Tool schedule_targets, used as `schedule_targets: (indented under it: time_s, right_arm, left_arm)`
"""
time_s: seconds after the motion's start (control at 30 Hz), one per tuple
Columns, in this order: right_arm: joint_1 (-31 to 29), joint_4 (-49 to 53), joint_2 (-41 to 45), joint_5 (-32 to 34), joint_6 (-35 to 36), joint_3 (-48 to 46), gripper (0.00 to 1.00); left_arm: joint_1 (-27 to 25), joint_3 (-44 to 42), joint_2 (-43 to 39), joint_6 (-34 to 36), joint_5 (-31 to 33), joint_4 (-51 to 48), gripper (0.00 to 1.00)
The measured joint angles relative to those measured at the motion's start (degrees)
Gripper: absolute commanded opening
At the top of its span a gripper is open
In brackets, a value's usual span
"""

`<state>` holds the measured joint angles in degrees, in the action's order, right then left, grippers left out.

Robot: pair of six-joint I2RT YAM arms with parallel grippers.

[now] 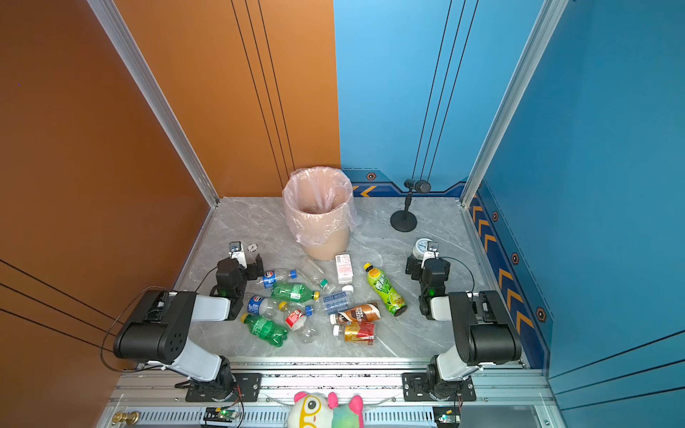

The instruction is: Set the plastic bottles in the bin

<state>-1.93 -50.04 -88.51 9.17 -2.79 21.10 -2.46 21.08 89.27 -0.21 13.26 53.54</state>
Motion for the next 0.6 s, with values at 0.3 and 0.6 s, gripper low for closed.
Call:
schedule_targets:
  time_s: [0.3, 0.6]
  right_arm:
    - [-2.9, 4.8, 4.9, 3.7, 0.1, 0.2, 1.00]
    - [-2.4, 38.5, 20.5, 4.0, -12.6, 21.5, 1.00]
  left_arm:
    - [-4.7, -2.9, -1.6, 1.8, 5.0, 2.8, 0.98]
    - [-12.1, 4.2, -29.2, -6.7, 18.8, -20.0, 0.98]
